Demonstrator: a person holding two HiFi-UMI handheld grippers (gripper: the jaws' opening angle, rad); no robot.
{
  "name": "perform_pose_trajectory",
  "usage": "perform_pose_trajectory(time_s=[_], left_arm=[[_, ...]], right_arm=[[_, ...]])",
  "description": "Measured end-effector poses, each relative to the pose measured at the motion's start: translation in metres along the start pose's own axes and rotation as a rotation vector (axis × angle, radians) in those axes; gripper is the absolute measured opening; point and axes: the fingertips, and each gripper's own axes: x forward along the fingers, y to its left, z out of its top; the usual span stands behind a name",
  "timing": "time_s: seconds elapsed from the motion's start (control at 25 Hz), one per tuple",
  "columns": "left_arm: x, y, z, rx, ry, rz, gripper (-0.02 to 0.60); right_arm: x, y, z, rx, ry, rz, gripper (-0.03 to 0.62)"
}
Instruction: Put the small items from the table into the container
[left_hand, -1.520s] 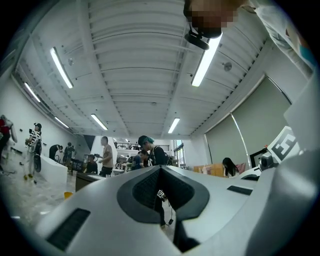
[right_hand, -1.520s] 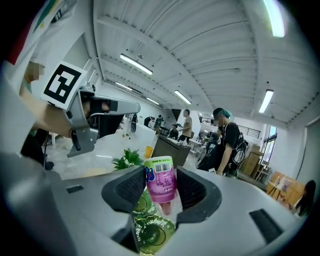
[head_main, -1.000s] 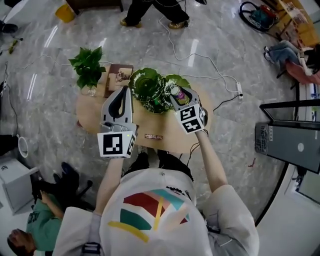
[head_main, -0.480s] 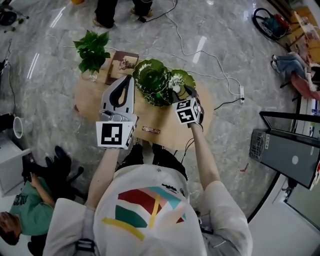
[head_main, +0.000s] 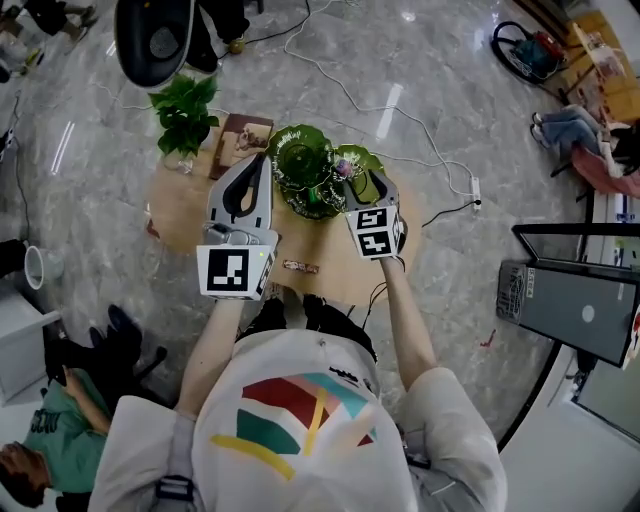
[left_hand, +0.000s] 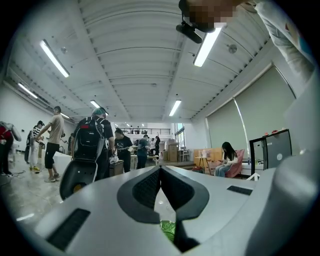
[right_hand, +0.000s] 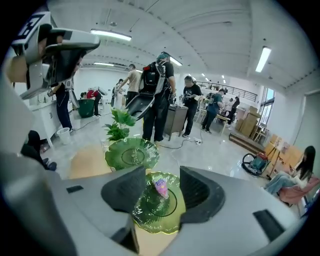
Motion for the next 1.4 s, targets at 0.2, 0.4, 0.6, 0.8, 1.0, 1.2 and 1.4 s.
perform_pose_trajectory(time_s=[0.2,0.4,0.6,0.8,1.0,1.2,1.4], left_arm=[[-0.005,-0.002,0.017,-0.006,-0.049,-0.007,0.008],[-0.014,-0.004,0.044,0.006,-0.108,-0.01,0.008],[-0.024,-0.004,0.074,0.017,-0.174,0.002,0.008],[-0.024,-0.006,0.093,0.034,-0.219,0.003,0.008],[-0.026,-0.008,0.111,0.086,-0.257,0.017,0.008],[-0.031,-0.011,0.117,0.104,-0.276,0.01,0.008],[-0.033,-0.016,0.121,0.109,-0.29,0.001,0.008]], right_arm=[[-0.032,0.004,0.038,0.087,-0.061,0.038,0.199],[-0.094,-0.014,0.106,0.191,-0.268,-0.077,0.014],[-0.172,-0.027,0.178,0.286,-0.535,-0.101,0.012],[-0.223,-0.037,0.216,0.292,-0.688,-0.13,0.014],[-0.242,-0.027,0.229,0.188,-0.718,-0.178,0.014],[-0.243,-0.014,0.228,0.158,-0.712,-0.167,0.012],[-0.244,-0.013,0.223,0.172,-0.705,-0.155,0.012]])
